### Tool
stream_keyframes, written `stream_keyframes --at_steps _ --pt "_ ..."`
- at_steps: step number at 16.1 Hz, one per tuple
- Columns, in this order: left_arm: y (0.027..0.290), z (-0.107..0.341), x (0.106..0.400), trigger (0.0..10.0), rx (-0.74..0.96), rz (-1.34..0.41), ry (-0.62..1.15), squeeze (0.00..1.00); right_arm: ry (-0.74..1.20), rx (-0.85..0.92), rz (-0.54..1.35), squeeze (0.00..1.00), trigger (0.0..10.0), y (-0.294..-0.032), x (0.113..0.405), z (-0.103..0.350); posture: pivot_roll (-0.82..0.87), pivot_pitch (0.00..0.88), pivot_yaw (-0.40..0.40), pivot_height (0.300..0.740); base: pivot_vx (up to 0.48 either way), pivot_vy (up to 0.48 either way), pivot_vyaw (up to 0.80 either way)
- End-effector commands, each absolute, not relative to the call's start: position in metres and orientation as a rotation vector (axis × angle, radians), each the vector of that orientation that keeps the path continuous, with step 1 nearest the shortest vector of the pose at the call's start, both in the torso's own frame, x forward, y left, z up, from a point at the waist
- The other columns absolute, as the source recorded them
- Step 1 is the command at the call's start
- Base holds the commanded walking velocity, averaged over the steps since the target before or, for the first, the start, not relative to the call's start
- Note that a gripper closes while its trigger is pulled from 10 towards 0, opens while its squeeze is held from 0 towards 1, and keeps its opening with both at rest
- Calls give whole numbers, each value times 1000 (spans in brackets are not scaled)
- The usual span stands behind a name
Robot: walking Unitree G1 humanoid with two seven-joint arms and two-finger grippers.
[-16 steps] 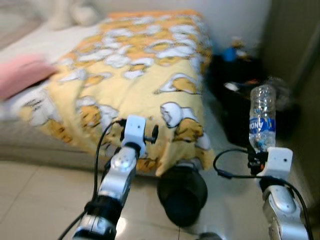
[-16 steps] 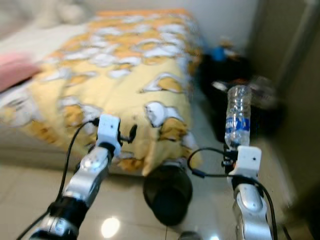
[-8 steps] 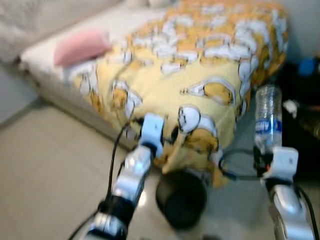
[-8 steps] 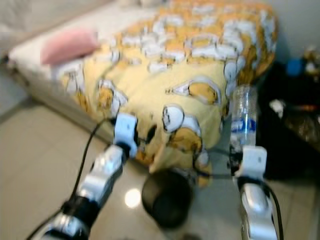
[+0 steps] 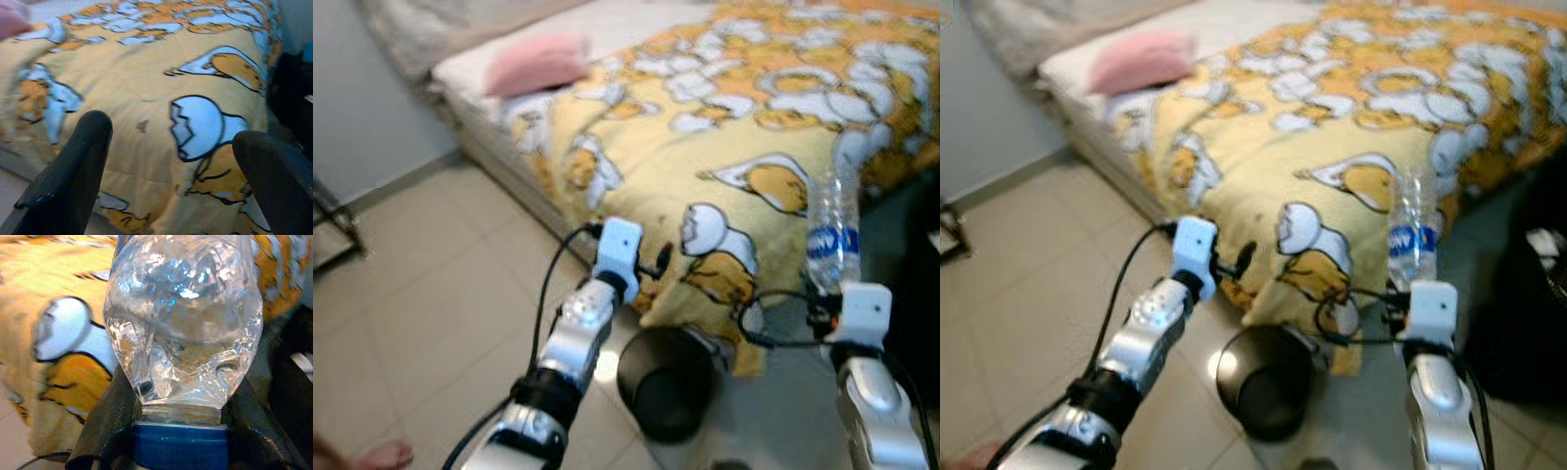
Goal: Clean up the room
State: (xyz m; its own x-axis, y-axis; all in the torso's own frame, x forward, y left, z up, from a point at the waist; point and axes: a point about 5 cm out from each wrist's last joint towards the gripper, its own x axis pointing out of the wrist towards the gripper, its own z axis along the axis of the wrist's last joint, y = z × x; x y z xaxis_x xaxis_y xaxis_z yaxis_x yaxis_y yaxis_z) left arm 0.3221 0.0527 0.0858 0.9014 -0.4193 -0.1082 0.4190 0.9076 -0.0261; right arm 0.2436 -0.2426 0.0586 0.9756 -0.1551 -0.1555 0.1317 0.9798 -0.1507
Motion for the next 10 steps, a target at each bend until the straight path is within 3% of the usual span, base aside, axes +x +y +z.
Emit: stream_keyframes --at_steps 1,5,10 --pt "59 78 320 10000 20 -426 138 0 149 -149 -107 0 0 -233 250 61 -291 0 141 730 0 0 688" --pt "57 76 320 10000 16 -439 141 0 151 -142 -108 0 0 -233 253 61 -282 0 141 730 0 0 636" --pt "30 74 314 10000 -29 -744 221 0 198 -149 -114 0 0 -234 257 47 -271 0 145 730 0 0 0"
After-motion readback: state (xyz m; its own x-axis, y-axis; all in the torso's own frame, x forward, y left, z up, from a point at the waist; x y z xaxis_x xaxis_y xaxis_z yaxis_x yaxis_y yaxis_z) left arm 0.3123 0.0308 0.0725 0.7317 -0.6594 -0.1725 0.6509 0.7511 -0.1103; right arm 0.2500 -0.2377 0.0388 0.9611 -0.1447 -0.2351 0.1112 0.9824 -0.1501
